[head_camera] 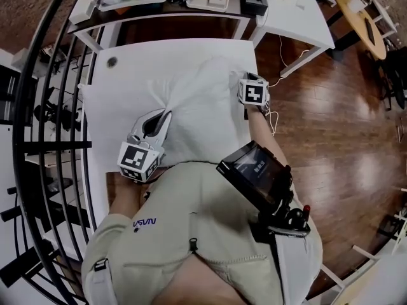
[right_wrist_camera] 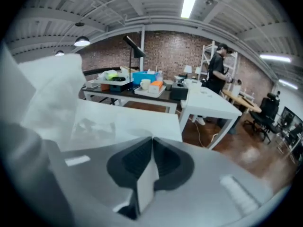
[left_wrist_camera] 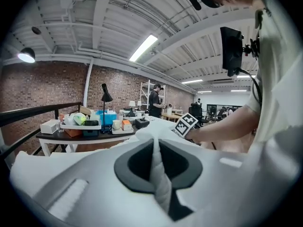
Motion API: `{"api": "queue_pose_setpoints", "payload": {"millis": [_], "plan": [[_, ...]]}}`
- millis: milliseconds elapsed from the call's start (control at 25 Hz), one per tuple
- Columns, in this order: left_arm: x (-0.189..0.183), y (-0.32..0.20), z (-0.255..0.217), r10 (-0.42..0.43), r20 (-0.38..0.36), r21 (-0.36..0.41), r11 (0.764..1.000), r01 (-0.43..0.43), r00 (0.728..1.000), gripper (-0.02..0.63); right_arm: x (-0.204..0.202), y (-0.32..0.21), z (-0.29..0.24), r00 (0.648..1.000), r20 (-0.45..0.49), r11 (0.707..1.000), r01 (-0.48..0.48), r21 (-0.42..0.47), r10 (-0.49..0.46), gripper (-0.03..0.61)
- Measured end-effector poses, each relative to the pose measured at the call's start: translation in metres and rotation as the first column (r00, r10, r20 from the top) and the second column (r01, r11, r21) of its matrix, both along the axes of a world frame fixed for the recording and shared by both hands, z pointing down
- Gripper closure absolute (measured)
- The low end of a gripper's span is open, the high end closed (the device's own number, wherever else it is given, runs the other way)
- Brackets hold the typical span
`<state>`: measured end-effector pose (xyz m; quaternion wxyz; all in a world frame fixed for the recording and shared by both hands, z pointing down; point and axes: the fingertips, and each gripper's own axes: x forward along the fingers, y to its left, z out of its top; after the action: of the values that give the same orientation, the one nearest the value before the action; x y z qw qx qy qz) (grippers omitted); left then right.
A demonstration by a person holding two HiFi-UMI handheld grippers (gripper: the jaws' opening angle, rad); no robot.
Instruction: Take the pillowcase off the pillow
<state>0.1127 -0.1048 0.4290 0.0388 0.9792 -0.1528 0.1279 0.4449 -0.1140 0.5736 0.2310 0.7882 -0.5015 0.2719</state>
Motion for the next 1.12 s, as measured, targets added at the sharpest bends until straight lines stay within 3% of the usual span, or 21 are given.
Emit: {"api": "queue_pose_setpoints", "payload": {"millis": [160,240,320,480,640,720,800,880,1000,1120], "plan": [[0.004,-0.014,0.014,-0.015,0.035,-0.038,0.999,0.016,0.999,0.589,-0.033,0.008,0.046,0.99,0.095,0.989,0.116,-0.089,-0.108,0.57],[0.014,-0.021,0.029,-0.008,0.07,-0.061,0.998,0.013,0.998,0.577,-0.046,0.014,0.052,0.984,0.135,0.989,0.125,-0.079,-0.114,0.502],[0.026,-0.03,0.042,-0.009,0.111,-0.043,0.999,0.014,0.994,0.554,-0.048,0.018,0.038,0.987,0.127,0.995,0.102,-0.012,-0.1,0.438],[0.031,-0.051,0.029,-0.091,0.101,0.055,0.995,0.085,0.991,0.535,-0.065,0.028,-0.018,0.988,0.095,0.978,0.108,0.178,-0.126,0.426],[-0.016,-0.072,0.008,-0.23,0.073,0.107,0.969,0.222,0.97,0.462,-0.118,0.048,-0.062,0.963,0.103,0.936,0.211,0.282,-0.248,0.406],[-0.066,-0.088,0.023,-0.344,0.132,0.068,0.939,0.337,0.93,0.422,-0.151,0.059,-0.067,0.938,0.121,0.919,0.282,0.274,-0.324,0.367],[-0.124,-0.1,0.052,-0.439,0.246,-0.001,0.891,0.453,0.864,0.34,-0.177,0.066,-0.059,0.916,0.141,0.911,0.338,0.237,-0.377,0.342],[-0.17,-0.104,0.079,-0.472,0.335,-0.082,0.847,0.525,0.815,0.261,-0.189,0.068,-0.047,0.908,0.154,0.913,0.359,0.196,-0.39,0.342],[-0.19,-0.099,0.108,-0.453,0.352,-0.223,0.809,0.544,0.819,0.182,-0.191,0.063,-0.031,0.911,0.165,0.921,0.354,0.16,-0.379,0.343],[-0.176,-0.099,0.132,-0.413,0.364,-0.265,0.813,0.518,0.835,0.222,-0.192,0.059,-0.023,0.926,0.118,0.929,0.343,0.139,-0.36,0.391]]}}
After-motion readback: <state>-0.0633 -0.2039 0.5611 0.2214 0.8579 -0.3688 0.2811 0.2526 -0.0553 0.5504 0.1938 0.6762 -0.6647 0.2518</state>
